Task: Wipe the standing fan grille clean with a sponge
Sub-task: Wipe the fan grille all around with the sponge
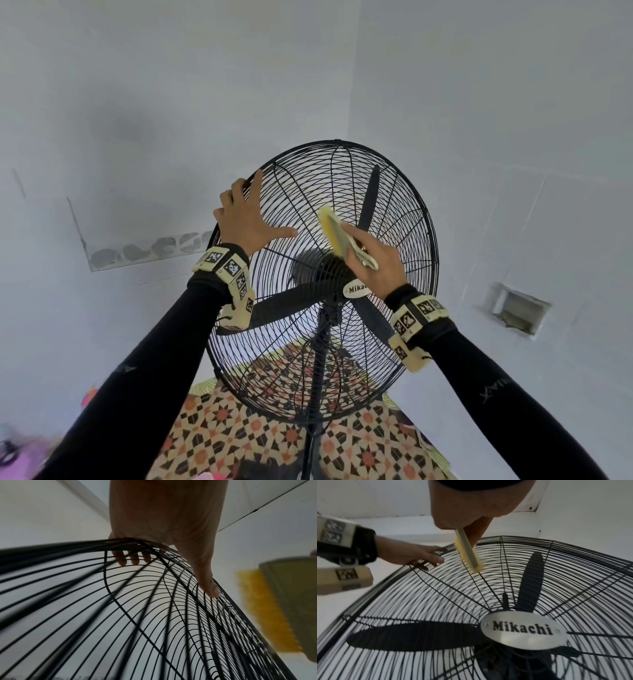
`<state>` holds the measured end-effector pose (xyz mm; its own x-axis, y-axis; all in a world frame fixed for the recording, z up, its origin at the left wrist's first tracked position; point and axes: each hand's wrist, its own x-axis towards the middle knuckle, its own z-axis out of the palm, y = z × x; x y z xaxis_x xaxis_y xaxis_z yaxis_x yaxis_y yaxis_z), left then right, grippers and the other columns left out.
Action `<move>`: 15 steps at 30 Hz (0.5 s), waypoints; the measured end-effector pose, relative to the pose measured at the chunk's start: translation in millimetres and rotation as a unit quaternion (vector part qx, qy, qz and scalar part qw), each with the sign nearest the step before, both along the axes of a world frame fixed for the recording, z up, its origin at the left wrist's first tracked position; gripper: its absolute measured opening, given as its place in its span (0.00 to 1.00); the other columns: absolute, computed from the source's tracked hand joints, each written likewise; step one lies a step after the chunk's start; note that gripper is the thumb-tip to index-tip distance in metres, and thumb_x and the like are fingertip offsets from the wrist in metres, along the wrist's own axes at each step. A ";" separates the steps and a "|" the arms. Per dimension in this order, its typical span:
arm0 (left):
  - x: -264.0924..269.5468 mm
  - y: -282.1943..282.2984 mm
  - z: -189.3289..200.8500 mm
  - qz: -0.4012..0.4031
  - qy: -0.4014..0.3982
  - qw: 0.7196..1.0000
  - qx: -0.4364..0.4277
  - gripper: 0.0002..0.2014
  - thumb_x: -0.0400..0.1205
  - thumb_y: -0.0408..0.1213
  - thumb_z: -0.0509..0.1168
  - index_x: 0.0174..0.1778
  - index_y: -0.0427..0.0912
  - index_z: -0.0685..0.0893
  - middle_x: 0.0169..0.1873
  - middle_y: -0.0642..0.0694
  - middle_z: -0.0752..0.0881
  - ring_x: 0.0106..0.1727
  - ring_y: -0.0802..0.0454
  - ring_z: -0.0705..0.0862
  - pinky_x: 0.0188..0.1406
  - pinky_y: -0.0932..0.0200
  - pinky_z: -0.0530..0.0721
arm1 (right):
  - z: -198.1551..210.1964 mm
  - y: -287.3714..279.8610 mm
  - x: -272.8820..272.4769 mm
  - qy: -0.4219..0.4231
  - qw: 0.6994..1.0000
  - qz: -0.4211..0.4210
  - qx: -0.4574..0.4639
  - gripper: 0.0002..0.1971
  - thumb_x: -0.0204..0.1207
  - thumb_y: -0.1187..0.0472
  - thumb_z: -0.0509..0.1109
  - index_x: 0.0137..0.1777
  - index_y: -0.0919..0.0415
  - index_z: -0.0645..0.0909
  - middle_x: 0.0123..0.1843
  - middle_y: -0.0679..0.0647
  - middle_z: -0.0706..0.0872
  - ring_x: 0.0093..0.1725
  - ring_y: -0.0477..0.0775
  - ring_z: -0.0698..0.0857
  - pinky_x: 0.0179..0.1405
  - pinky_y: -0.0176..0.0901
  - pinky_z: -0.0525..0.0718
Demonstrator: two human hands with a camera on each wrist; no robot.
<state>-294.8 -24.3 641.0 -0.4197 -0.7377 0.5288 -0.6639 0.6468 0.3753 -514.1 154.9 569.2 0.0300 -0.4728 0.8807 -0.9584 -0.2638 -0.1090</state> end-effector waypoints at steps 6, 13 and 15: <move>3.2 -1.0 -0.7 0.002 0.000 1.000 -0.003 0.70 0.62 0.79 0.75 0.93 0.57 0.44 0.88 0.38 0.55 0.86 0.33 0.57 0.78 0.27 0.65 | -45.7 14.1 -23.5 -0.019 0.996 -0.051 0.076 0.23 0.80 0.46 0.67 0.69 0.59 0.83 0.46 0.60 0.94 0.28 0.51 0.88 0.26 0.45 0.90; 0.7 -2.7 -1.9 0.000 0.005 1.000 -0.002 0.70 0.60 0.80 0.74 0.93 0.58 0.45 0.89 0.39 0.55 0.86 0.33 0.57 0.79 0.26 0.65 | -21.6 11.9 -24.7 -0.016 0.999 -0.006 0.051 0.22 0.85 0.50 0.67 0.77 0.55 0.77 0.54 0.55 0.92 0.33 0.45 0.88 0.29 0.32 0.86; 2.1 -4.4 -2.2 0.000 0.005 1.000 0.001 0.70 0.60 0.80 0.74 0.92 0.58 0.45 0.89 0.39 0.55 0.86 0.32 0.57 0.79 0.24 0.65 | -33.2 13.2 -31.0 0.017 0.998 -0.005 0.066 0.22 0.84 0.51 0.68 0.77 0.54 0.78 0.54 0.57 0.92 0.34 0.46 0.88 0.32 0.33 0.86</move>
